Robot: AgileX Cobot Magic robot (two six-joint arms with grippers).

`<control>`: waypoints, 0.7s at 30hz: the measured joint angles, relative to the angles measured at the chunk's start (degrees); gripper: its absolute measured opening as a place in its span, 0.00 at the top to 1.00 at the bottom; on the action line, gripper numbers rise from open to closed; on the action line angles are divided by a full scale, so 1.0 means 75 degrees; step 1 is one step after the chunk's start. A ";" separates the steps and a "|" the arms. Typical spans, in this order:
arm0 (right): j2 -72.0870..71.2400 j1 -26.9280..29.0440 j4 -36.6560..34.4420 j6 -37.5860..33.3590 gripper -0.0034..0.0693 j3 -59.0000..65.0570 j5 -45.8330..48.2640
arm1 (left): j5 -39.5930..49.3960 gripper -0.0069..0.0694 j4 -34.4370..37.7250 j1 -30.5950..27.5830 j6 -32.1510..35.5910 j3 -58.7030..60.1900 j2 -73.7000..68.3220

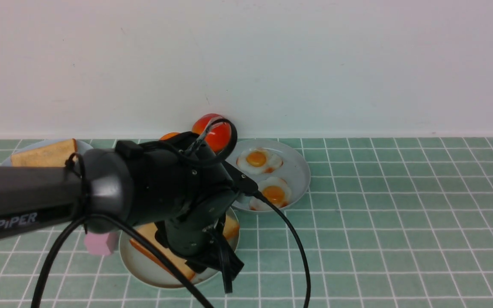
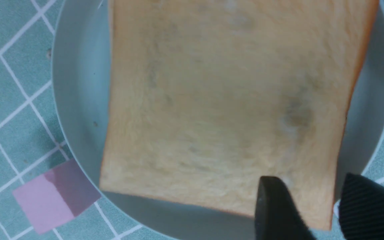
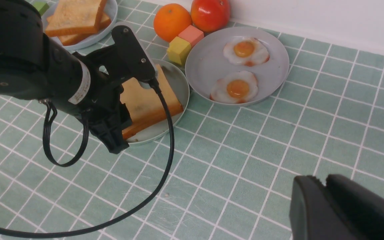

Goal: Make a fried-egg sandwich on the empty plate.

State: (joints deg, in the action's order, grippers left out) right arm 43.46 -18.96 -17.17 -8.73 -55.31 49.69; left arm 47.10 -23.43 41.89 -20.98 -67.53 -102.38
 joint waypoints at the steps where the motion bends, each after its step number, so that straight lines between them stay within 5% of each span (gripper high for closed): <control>1: 0.0000 0.0000 0.0000 0.0000 0.83 0.0000 0.0017 | 0.0000 0.47 0.0000 0.0000 0.0000 0.0000 0.0020; 9: 0.0000 0.0000 0.0000 0.0000 0.82 -0.0105 0.0166 | 0.0113 0.45 0.0401 0.0163 0.0000 0.0017 0.1031; 17: -0.0285 0.0000 0.0021 -0.0007 0.81 -0.0522 0.0880 | -0.1371 0.76 0.1105 0.1041 -0.0154 0.0856 0.4343; 19: -0.0657 0.0000 0.0180 -0.0007 0.81 -0.0457 0.0948 | -0.2799 0.91 0.1351 0.1400 -0.0201 0.1895 0.5949; 21: -0.1058 0.0000 0.0316 0.0017 0.81 -0.0287 0.0957 | -0.3716 0.93 0.1541 0.1510 -0.0209 0.2786 0.6980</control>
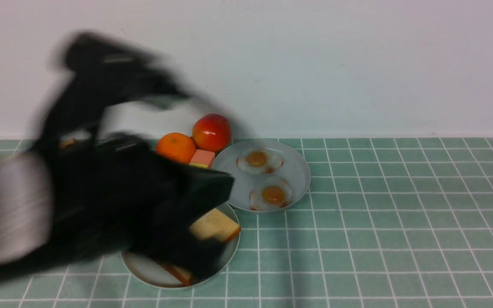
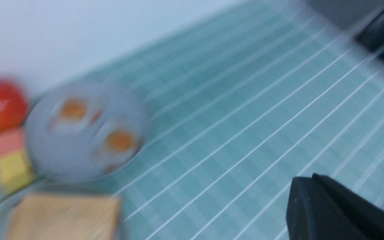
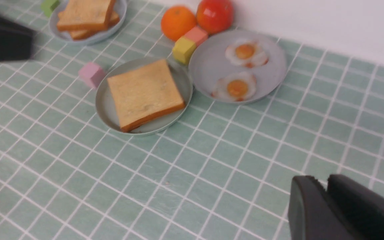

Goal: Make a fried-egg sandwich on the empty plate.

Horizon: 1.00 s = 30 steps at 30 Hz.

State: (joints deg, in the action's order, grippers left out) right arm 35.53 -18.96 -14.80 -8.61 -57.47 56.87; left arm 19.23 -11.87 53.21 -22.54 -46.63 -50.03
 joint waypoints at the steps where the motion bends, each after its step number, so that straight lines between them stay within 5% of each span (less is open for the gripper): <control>1: -0.0043 0.0000 0.0029 0.0009 0.81 0.0021 0.0000 | 0.0000 0.93 0.0020 0.0004 0.0000 0.0091 0.0095; 13: -0.2484 0.0000 0.0575 0.1631 0.81 0.1771 -0.0069 | -0.3909 0.93 0.0273 0.0007 -0.0039 0.4089 0.2482; 30: -0.2701 0.0000 0.0583 0.2169 0.80 0.3672 -0.1176 | -0.3368 0.93 0.0273 0.0007 -0.0039 0.4245 0.2482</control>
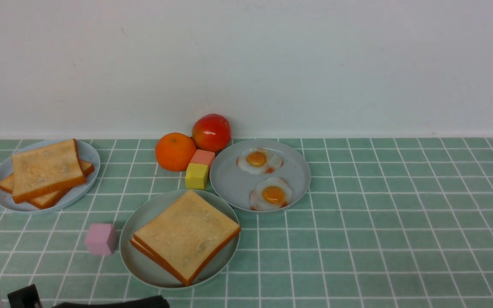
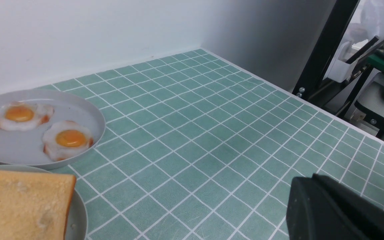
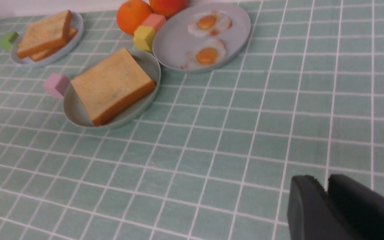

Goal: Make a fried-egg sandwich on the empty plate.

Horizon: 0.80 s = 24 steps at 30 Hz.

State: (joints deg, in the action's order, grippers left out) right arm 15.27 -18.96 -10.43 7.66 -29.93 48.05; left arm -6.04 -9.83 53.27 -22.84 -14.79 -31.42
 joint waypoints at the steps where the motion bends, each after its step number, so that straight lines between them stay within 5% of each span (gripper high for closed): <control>1: 0.0000 0.0000 0.0000 0.0000 0.80 0.0179 -0.0017 | 0.0007 0.93 0.0000 0.0000 0.0000 0.0000 0.0000; 13: -0.0131 0.0136 0.0110 0.0000 0.79 0.0756 -0.0179 | 0.0025 0.93 0.0000 0.0000 0.0000 0.0000 0.0000; 18: -0.1130 0.1644 -0.0323 -0.0945 0.97 0.1963 -0.1898 | 0.0025 0.93 0.0000 0.0000 0.0000 0.0005 0.0000; 24: -0.1832 0.2291 -0.0220 -0.2187 0.97 0.3720 -0.3104 | 0.0031 0.93 0.0000 0.0000 0.0000 0.0005 -0.0009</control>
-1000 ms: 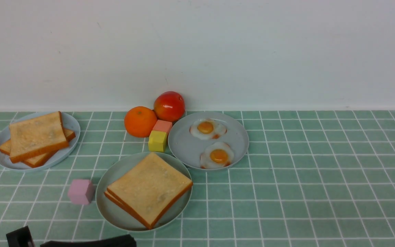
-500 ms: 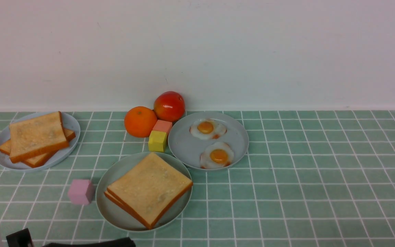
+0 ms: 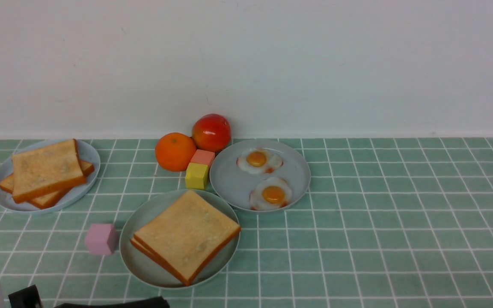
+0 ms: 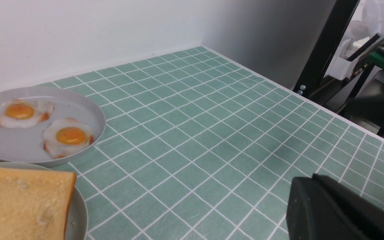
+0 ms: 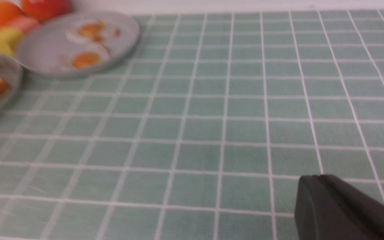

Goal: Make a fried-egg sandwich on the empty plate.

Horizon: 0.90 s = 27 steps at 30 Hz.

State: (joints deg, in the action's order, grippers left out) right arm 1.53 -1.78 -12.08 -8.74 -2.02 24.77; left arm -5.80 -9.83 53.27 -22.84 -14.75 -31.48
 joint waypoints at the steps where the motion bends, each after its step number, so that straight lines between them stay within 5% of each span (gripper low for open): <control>1: -0.0090 0.0000 0.0071 -0.0015 0.97 0.0197 -0.0236 | 0.0000 0.93 0.0000 0.0000 0.0000 0.0000 0.0000; 6: -0.0288 -0.0085 0.0930 0.0159 0.97 0.0417 -0.0541 | 0.0000 0.93 0.0000 0.0000 0.0000 0.0000 0.0000; 12: -0.0288 -0.0145 0.2068 0.1558 0.97 0.0409 -0.0422 | 0.0099 0.92 0.0000 0.0000 0.0000 0.0009 0.0000; 27: -0.0288 -0.0159 0.2109 0.1756 0.97 0.0409 -0.0422 | 0.0199 0.91 0.0000 0.0000 0.0000 0.0009 0.0000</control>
State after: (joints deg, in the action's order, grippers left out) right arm -0.63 -2.97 3.74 4.43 1.04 21.60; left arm -4.31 -9.83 53.27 -22.84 -14.69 -31.48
